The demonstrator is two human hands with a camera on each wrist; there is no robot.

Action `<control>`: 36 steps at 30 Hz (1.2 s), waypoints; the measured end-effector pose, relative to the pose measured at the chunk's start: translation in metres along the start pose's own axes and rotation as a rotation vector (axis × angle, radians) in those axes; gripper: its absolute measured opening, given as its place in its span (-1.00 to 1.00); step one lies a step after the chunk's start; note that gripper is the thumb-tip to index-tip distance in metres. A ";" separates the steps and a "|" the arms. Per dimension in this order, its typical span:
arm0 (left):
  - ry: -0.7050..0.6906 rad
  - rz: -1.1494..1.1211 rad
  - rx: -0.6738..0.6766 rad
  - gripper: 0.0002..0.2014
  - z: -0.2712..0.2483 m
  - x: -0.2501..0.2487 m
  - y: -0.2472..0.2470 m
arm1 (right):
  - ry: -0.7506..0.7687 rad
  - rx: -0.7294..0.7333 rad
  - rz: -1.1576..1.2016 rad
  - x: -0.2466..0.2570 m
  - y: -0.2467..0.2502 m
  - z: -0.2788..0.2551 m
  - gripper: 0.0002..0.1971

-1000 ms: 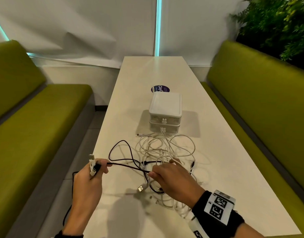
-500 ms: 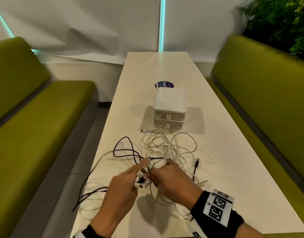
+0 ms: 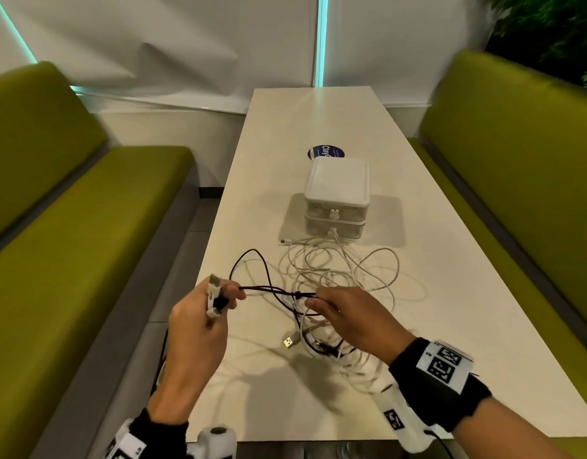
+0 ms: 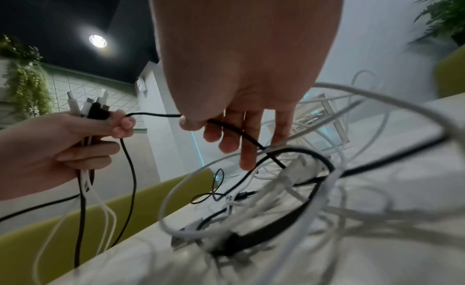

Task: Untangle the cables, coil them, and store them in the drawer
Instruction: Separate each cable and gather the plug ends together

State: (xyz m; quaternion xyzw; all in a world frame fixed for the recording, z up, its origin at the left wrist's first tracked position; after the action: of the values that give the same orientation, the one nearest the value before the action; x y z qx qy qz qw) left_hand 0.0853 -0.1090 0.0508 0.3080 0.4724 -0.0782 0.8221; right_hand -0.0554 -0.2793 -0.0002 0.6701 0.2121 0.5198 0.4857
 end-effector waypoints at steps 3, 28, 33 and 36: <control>0.044 0.004 -0.007 -0.56 0.000 0.007 0.000 | -0.005 0.009 0.018 -0.003 -0.005 0.001 -0.56; 0.149 0.062 0.167 -0.67 -0.004 -0.001 -0.026 | 0.055 0.058 -0.032 0.010 -0.005 -0.004 -0.68; 0.255 -0.167 -0.035 -0.65 0.005 0.006 0.009 | 0.005 0.050 -0.052 -0.004 -0.002 -0.005 -0.70; 0.234 -0.047 -0.004 -0.72 0.006 0.007 0.011 | -0.006 0.031 -0.037 -0.006 0.000 -0.005 -0.72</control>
State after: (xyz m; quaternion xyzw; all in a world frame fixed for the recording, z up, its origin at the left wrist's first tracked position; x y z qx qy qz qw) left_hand 0.0980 -0.1026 0.0513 0.3023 0.5724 -0.0601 0.7599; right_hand -0.0617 -0.2815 -0.0035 0.6749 0.2309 0.5056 0.4854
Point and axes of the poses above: each hand's wrist, its own z-axis towards the middle knuckle, its own y-axis out of the back of the hand, x = y × z, the point moved 7 cm from there along z, towards the middle knuckle, and after that the axes turned 5 degrees about -z, right-handed, at the moved point
